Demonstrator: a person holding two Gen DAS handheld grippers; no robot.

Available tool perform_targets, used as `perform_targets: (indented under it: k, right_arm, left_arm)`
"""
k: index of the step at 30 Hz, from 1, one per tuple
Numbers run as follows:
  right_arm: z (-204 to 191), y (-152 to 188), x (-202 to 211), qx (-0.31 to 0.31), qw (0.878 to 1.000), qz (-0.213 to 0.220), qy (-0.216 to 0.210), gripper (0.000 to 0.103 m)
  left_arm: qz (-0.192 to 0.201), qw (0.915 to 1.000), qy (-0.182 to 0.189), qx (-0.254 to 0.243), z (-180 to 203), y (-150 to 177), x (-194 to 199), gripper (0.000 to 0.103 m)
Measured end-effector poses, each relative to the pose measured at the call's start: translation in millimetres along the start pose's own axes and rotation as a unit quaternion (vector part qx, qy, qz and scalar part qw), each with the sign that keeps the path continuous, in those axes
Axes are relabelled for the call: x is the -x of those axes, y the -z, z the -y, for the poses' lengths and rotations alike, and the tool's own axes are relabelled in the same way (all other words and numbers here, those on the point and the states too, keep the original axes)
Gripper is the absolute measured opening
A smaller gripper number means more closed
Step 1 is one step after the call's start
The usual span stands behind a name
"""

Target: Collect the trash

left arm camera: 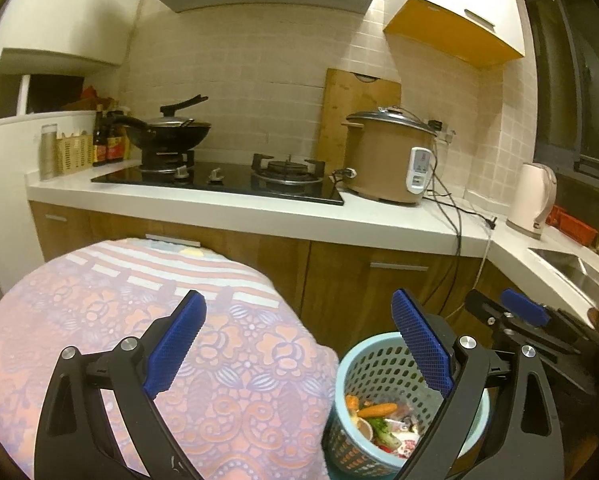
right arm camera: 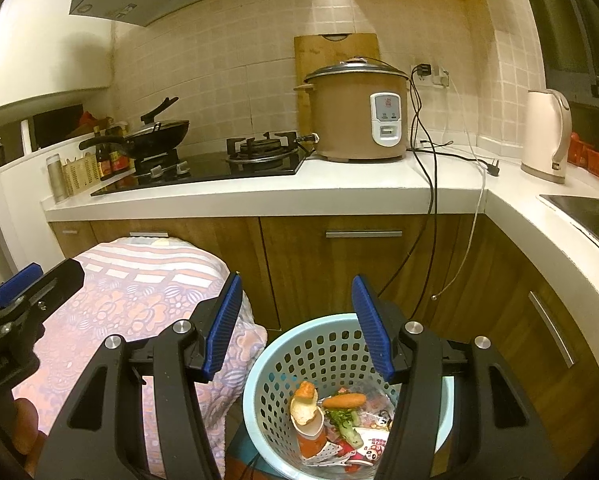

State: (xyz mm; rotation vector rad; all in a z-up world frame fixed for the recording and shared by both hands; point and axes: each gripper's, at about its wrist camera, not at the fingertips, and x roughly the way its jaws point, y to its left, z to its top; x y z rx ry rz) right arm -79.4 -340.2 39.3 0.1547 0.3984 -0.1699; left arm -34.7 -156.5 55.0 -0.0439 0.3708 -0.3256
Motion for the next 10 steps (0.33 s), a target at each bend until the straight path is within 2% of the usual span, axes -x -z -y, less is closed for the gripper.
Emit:
perform_targets:
  k: [5,10]
  right_arm:
    - [-4,1,-2,0.001,1.000,-0.004,0.001,0.054]
    - [-9,0,-4,0.003,1.000,-0.005,-0.001,0.054]
  left_arm:
    - [-0.019,0.9998,0.003,0.009,-8,2,-6,0.092]
    - [-0.016,0.9997,0.005,0.020,-18,1,-4,0.092]
